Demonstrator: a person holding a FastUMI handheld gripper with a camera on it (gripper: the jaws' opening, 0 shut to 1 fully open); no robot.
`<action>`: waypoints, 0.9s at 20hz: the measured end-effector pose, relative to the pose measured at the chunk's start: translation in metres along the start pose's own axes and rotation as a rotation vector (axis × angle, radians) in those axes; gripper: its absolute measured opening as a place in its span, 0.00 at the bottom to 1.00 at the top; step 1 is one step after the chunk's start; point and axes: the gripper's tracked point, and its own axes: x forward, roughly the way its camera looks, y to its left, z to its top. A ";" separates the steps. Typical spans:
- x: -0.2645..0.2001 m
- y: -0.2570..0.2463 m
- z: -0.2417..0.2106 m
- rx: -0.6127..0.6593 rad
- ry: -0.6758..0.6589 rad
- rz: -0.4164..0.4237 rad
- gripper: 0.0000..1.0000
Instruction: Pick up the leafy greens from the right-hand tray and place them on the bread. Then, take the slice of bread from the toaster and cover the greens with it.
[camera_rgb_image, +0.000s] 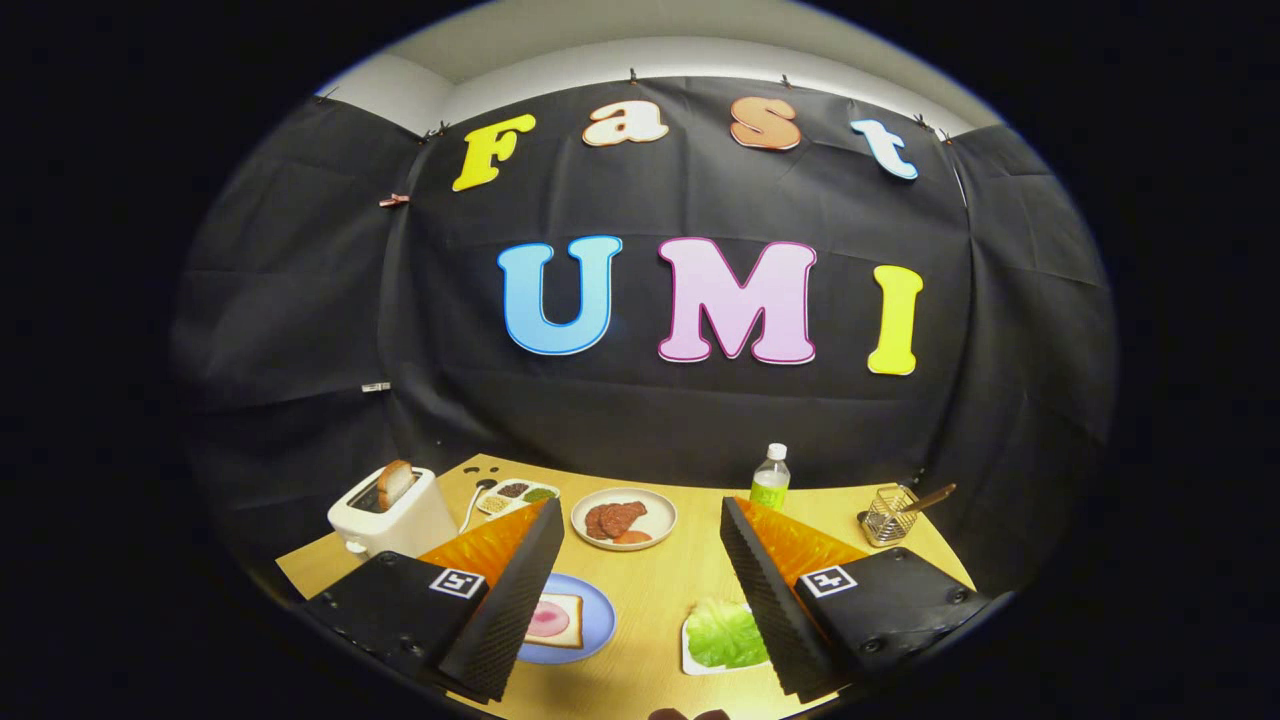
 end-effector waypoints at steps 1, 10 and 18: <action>0.000 -0.005 -0.004 -0.001 0.010 -0.007 0.98; 0.021 -0.047 -0.058 -0.022 0.134 -0.012 0.98; 0.066 -0.084 -0.171 -0.041 0.369 0.053 0.99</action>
